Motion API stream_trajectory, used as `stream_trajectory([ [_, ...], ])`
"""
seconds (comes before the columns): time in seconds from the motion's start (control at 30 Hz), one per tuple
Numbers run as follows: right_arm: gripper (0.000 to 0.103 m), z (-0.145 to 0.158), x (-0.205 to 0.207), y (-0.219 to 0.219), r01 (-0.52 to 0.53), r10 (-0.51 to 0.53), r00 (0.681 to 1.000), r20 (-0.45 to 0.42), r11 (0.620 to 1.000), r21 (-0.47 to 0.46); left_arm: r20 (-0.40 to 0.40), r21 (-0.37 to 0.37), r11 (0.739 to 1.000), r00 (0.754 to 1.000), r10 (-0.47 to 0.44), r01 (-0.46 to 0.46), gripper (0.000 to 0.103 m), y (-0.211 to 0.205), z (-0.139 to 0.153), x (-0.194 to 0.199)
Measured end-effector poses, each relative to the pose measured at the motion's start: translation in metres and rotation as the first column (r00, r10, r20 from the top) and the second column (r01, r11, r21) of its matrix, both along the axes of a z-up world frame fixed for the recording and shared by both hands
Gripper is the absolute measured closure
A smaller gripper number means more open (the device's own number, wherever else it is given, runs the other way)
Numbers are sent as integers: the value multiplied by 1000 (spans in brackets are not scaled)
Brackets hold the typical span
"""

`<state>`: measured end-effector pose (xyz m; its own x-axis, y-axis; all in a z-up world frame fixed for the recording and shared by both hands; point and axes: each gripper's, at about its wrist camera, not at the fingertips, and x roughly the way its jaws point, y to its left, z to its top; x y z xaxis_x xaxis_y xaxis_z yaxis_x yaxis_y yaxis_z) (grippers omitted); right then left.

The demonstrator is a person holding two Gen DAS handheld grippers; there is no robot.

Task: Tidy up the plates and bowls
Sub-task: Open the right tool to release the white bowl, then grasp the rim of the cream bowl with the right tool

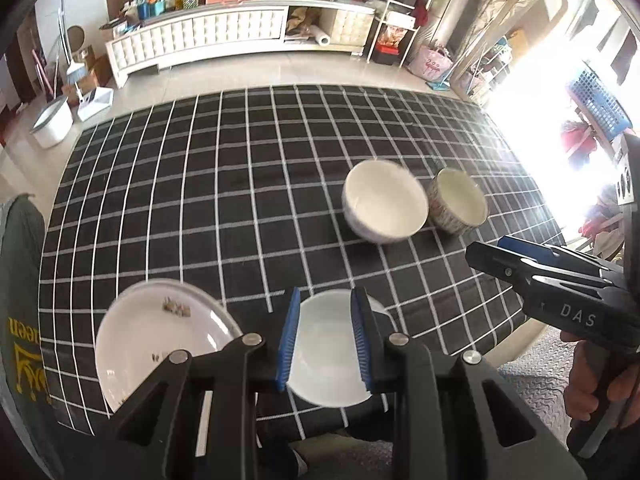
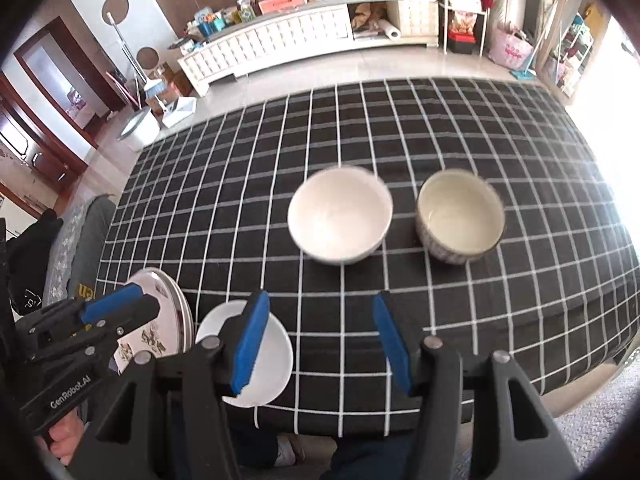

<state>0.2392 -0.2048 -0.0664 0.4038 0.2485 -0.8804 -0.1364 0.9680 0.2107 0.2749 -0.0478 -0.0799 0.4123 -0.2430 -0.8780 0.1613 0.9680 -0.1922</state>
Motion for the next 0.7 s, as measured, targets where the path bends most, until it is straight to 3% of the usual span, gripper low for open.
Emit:
stream_trajectory([
  [0.17,34,20,7,-8,-7,10,998,68,999,-35,43,26,999,999,-28,27,78,-19,18,13],
  [0.23,31,25,11,-11,-10,12,997,78,999,-34,59,28,999,998,-34,33,66,-24,22,19],
  [0.3,30,26,17,-14,-9,11,997,79,999,-34,66,31,999,997,-45,43,65,-30,24,25],
  [0.5,30,17,40,-23,-4,4,1000,25,1000,-25,53,43,998,997,-54,52,65,-42,21,52],
  [0.7,30,-1,65,-32,23,-23,999,-40,1000,16,-19,41,998,998,-56,57,65,-49,-1,83],
])
